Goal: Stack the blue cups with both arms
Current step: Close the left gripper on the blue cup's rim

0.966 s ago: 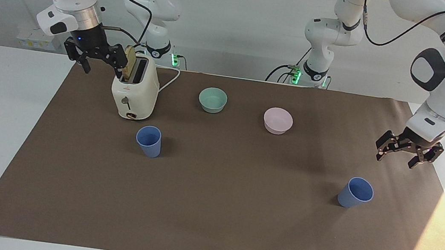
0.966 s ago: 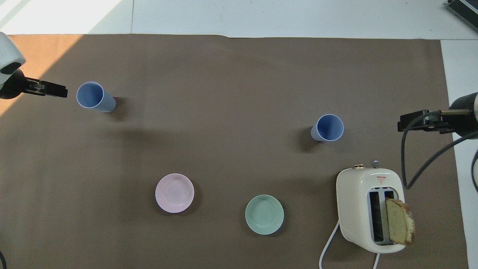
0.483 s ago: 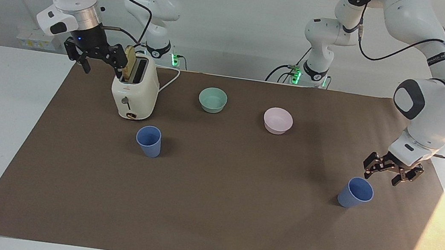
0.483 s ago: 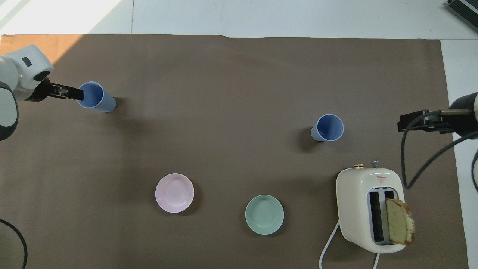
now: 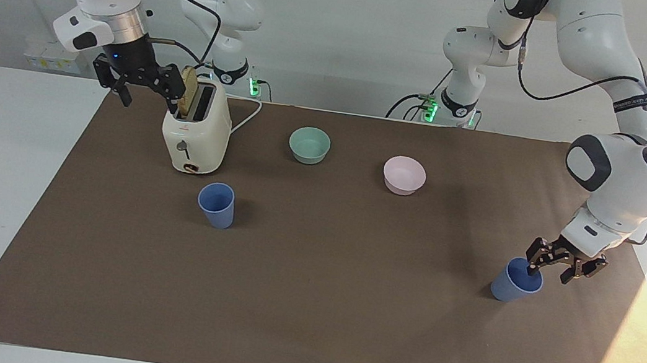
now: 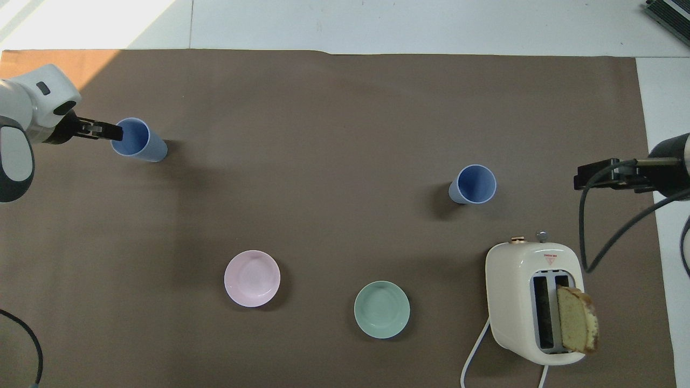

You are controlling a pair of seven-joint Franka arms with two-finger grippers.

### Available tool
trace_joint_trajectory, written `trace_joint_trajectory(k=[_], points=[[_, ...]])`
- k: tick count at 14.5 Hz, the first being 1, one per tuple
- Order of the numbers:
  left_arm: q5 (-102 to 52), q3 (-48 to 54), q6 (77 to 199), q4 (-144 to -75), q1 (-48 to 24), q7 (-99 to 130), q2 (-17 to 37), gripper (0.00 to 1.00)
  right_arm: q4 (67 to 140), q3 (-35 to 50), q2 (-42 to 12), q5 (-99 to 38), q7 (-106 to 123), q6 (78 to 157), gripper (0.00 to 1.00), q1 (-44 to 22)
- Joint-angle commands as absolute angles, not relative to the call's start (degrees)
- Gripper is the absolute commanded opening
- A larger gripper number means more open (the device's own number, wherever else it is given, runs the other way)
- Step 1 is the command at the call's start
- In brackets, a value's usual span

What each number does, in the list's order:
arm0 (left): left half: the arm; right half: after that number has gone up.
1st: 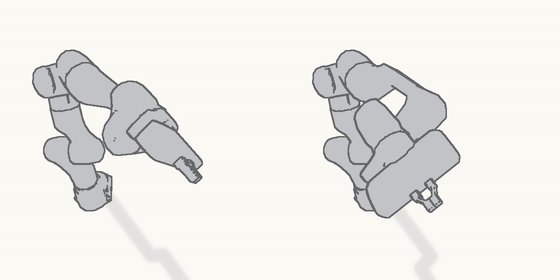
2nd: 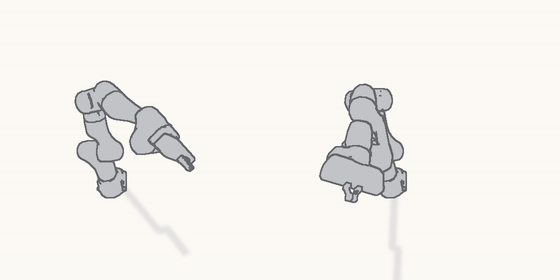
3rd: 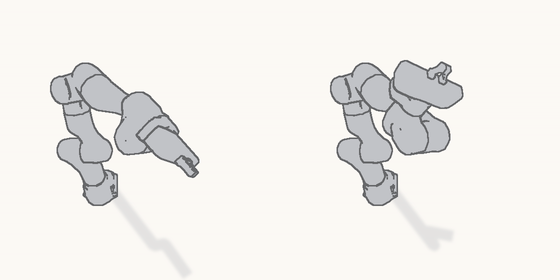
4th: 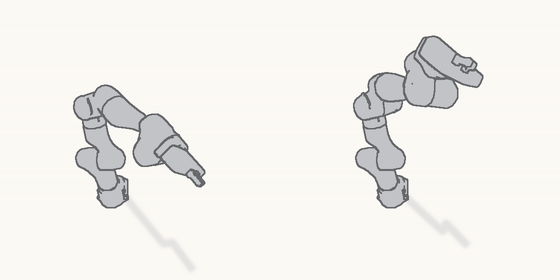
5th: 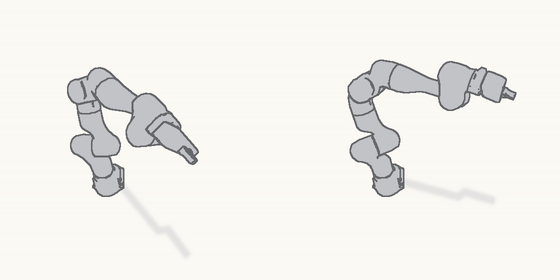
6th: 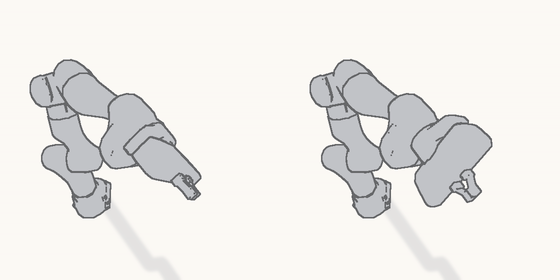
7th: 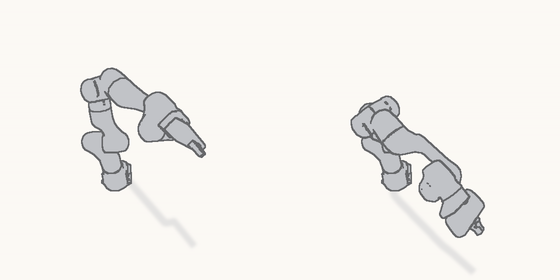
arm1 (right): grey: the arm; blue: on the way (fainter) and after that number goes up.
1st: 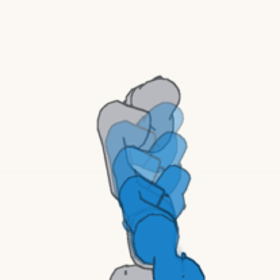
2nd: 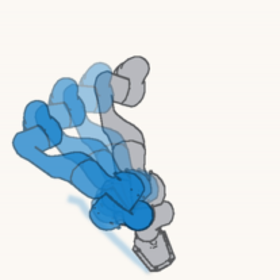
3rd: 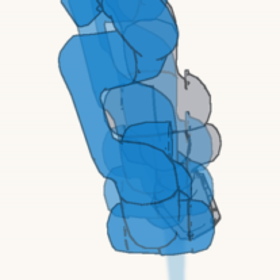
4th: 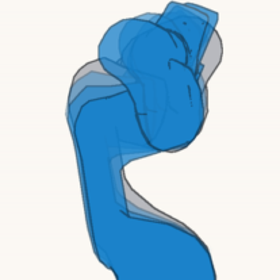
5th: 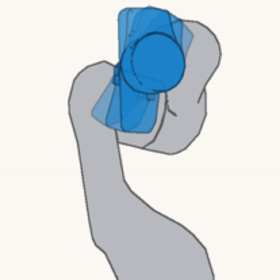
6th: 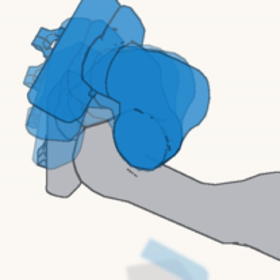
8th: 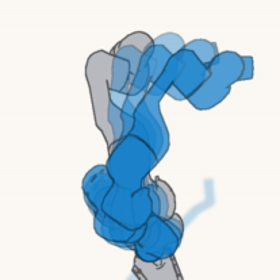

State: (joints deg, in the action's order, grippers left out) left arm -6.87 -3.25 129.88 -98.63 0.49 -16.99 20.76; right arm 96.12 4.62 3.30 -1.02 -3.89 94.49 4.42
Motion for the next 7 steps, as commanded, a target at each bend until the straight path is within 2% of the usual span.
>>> trace_joint_trajectory(k=[1,4,6,7], points=[[-8.35,-2.73,132.45,-99.23,1.06,-18.28,22.06,0.73,96.33,4.83,3.34,-1.93,-3.52,95.01,1.0,5.01],[-8.79,-2.73,132.1,-100.37,0.7,-18.19,22.33,0.6,96.33,4.75,3.34,-1.93,-3.52,95.01,1.0,5.01],[-8.79,-2.81,131.31,-100.72,0.53,-18.19,22.15,0.37,96.33,4.83,3.34,-1.93,-3.52,95.01,1.0,5.01],[-8.79,-2.81,129.83,-100.72,0.7,-18.19,21.97,0.16,96.33,4.83,3.34,-1.93,-3.52,95.01,1.0,5.01]])
